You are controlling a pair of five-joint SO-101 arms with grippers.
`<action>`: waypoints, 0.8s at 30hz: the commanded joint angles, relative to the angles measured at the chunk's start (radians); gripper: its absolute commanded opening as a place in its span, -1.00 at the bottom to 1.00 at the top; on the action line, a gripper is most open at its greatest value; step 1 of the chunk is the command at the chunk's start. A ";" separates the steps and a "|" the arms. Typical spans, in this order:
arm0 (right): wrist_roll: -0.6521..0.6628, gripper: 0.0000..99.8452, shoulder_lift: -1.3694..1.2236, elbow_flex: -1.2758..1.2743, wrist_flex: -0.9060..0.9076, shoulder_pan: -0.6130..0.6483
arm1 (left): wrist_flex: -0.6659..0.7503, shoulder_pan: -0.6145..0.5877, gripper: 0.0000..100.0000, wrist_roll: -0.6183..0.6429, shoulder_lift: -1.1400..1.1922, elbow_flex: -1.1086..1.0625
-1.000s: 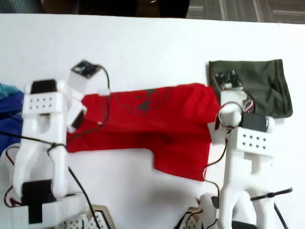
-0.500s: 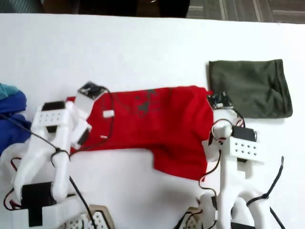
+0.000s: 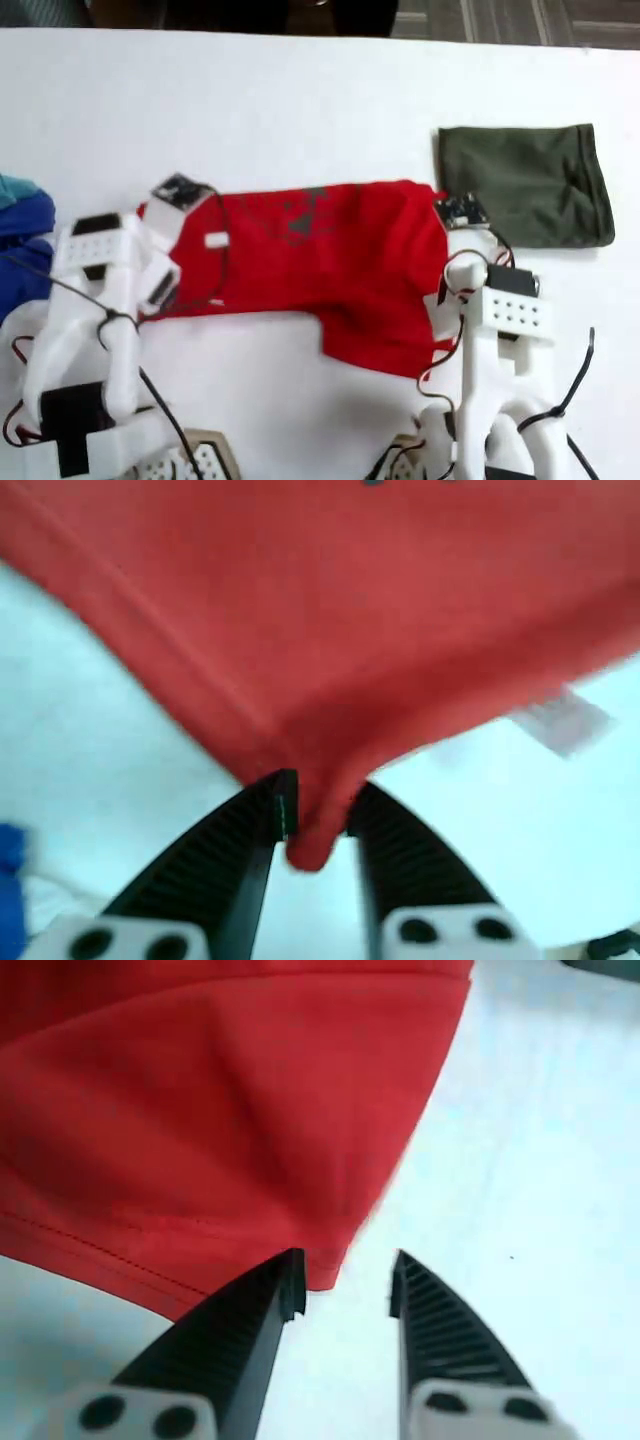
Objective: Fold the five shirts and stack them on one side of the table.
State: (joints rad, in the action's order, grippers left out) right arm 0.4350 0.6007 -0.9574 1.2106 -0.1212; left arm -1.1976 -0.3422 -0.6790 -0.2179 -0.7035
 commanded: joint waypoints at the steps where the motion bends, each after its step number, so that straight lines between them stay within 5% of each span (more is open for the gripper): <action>1: 0.005 -0.68 0.035 0.069 -0.002 -0.002 | -0.072 -0.054 -0.63 -0.015 -0.049 0.128; 6: 0.002 -0.68 0.035 0.213 0.022 -0.002 | -0.121 -0.103 -0.69 -0.008 -0.040 0.308; 9: -0.052 -0.81 0.024 0.273 -0.005 0.010 | -0.112 -0.083 -0.95 0.034 -0.038 0.341; 11: -0.078 -0.99 0.022 0.282 -0.044 0.044 | -0.083 -0.043 -0.92 0.069 -0.035 0.331; 16: -0.091 -0.97 0.021 0.279 -0.101 0.186 | 0.021 0.052 -0.95 0.187 0.101 0.309; 24: -0.092 -0.96 -0.021 0.256 -0.156 0.234 | 0.170 -0.009 -0.95 0.238 0.442 0.461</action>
State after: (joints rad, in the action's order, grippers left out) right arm 0.3506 0.5976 -0.7211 1.0879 0.1089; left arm -1.0595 -0.3176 -0.4549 0.1519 -0.3414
